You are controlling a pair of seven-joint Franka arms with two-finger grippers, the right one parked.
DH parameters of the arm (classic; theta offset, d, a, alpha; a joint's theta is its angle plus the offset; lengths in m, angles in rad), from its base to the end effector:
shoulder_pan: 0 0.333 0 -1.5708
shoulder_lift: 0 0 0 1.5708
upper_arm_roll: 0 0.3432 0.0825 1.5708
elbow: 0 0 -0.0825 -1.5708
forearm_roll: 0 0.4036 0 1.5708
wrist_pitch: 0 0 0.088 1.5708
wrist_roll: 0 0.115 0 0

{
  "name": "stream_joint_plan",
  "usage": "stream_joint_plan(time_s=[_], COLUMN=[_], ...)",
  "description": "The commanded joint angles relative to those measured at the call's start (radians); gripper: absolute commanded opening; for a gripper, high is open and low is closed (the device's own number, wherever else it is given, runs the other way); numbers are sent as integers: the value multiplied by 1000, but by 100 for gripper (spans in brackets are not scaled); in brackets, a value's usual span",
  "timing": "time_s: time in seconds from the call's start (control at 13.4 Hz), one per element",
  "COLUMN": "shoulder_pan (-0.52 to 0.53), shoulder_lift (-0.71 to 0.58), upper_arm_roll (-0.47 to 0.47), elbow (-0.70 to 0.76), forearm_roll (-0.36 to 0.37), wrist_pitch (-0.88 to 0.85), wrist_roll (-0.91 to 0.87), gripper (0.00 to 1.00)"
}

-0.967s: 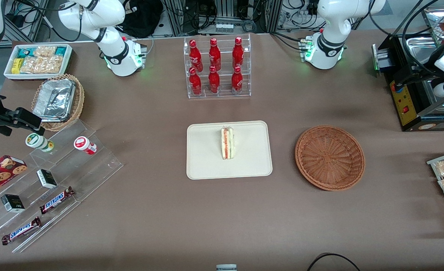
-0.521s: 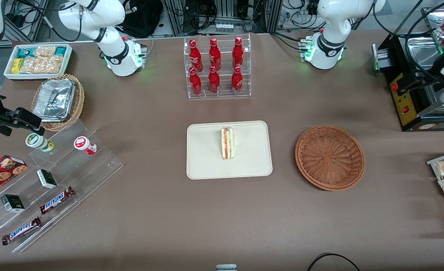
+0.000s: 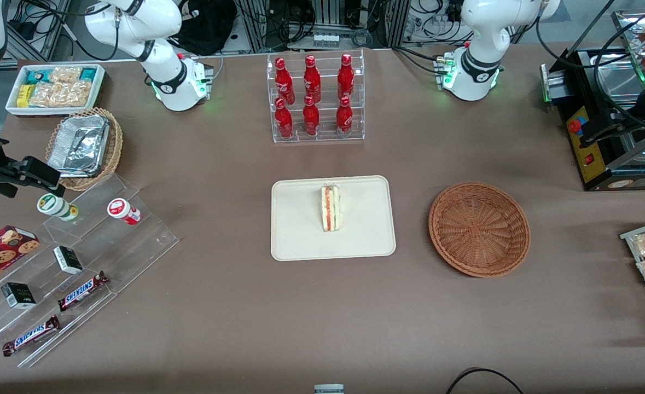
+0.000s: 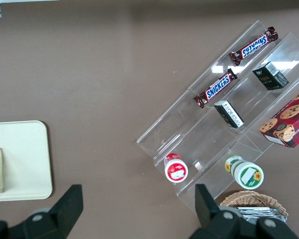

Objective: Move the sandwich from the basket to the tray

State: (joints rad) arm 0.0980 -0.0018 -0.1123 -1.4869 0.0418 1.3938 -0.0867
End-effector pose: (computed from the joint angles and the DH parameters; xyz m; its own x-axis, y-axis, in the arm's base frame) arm 0.5541 -0.0026 0.6707 0.9930 0.0797 -0.0871 0.0756 -0.9959 -0.0496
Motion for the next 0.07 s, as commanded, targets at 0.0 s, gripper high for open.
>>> stream_joint_plan(time_s=[0.0], shoulder_pan=[16], shoulder_lift=[-4], upper_arm_roll=[-9], elbow=[22], forearm_roll=[-14], wrist_pitch=[-25], wrist_roll=[-7], gripper=[100])
